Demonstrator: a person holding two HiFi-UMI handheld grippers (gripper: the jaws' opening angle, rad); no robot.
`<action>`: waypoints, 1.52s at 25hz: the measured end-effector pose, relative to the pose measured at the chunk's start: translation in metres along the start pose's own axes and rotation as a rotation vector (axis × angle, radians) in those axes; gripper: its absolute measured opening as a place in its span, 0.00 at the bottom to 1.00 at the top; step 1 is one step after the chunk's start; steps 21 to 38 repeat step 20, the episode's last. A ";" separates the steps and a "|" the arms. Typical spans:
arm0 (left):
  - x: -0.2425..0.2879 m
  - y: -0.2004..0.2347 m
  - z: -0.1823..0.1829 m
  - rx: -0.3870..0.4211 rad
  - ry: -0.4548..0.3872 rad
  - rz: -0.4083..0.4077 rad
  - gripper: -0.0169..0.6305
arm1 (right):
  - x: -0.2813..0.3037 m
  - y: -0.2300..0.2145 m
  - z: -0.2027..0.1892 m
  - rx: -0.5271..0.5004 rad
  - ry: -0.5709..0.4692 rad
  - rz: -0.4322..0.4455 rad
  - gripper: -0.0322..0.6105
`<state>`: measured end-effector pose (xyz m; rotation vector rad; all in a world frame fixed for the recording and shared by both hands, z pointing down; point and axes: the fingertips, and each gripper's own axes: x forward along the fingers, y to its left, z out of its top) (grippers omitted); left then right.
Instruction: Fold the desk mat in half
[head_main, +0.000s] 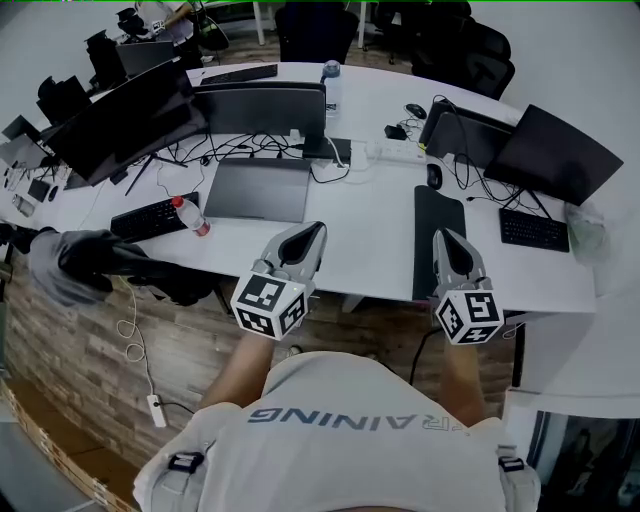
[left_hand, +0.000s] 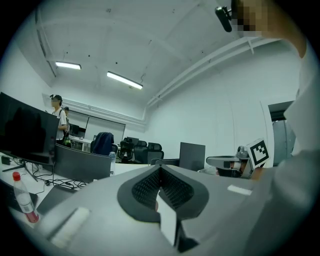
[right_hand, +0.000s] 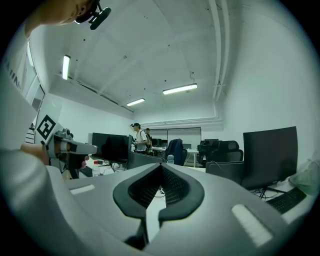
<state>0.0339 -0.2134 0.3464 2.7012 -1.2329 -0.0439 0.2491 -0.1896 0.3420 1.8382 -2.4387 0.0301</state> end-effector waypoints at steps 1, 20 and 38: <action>0.000 0.000 0.000 0.000 0.002 -0.002 0.03 | 0.000 0.001 -0.001 0.002 0.002 0.002 0.07; 0.009 -0.007 -0.008 -0.009 0.031 -0.023 0.03 | 0.000 -0.001 -0.017 -0.005 0.024 0.001 0.07; 0.009 -0.007 -0.008 -0.009 0.031 -0.023 0.03 | 0.000 -0.001 -0.017 -0.005 0.024 0.001 0.07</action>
